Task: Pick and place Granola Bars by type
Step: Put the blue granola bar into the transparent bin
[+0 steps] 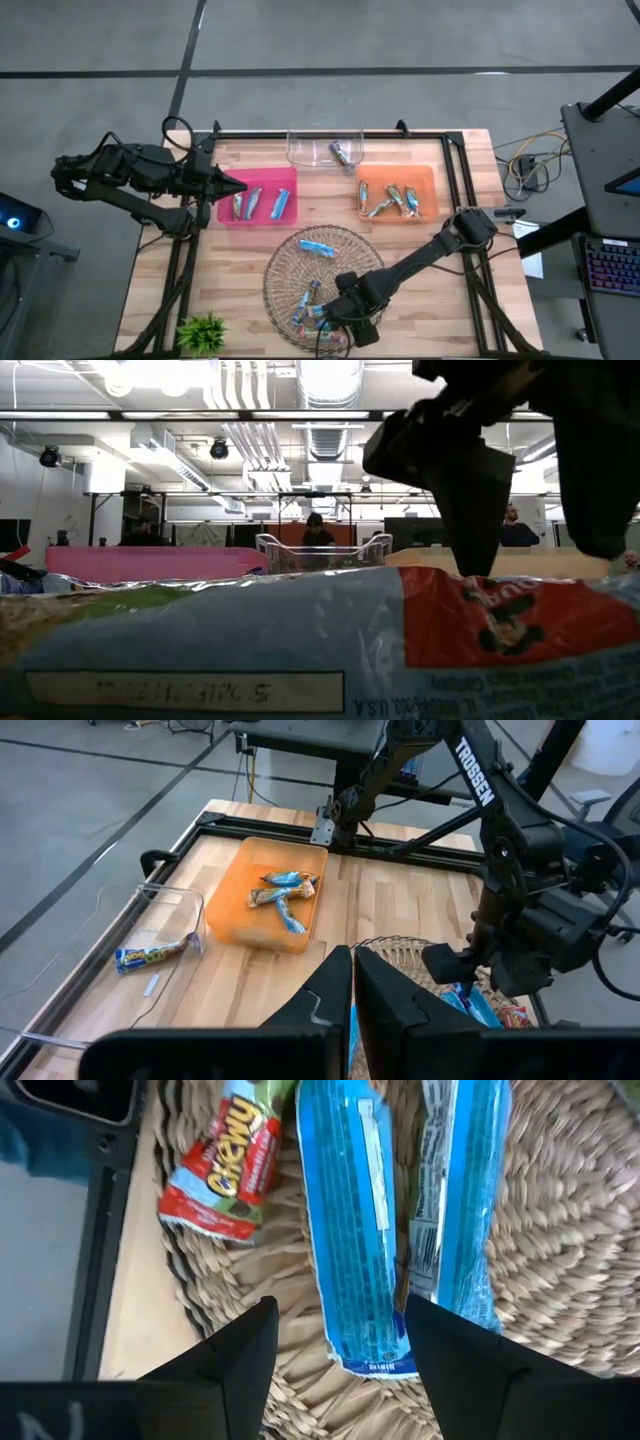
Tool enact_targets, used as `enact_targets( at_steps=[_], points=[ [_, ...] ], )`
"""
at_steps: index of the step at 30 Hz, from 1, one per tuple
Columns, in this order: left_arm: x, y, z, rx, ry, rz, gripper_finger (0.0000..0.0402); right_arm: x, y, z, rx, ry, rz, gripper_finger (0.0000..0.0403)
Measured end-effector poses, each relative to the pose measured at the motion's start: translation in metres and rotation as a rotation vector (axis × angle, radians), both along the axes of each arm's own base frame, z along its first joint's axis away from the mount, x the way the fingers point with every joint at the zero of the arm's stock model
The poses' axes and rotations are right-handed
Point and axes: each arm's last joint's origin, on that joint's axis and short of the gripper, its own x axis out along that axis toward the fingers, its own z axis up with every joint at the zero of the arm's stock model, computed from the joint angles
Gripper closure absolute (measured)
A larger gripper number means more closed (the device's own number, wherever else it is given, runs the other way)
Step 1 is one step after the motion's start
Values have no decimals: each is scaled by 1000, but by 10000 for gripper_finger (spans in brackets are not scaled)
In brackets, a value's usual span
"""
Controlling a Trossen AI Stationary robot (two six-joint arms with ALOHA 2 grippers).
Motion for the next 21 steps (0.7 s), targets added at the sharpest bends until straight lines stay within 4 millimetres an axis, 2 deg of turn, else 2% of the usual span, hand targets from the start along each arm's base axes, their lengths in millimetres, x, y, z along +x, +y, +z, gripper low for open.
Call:
enact_targets(
  at_steps=[9, 21],
  points=[
    [0, 0, 0, -3, -1, 5, 401, -3, 2, -10, 17, -1, 7, 196],
    [0, 0, 0, -6, -2, 14, 401, -8, -1, -22, 0, 16, 5, 227]
  ],
)
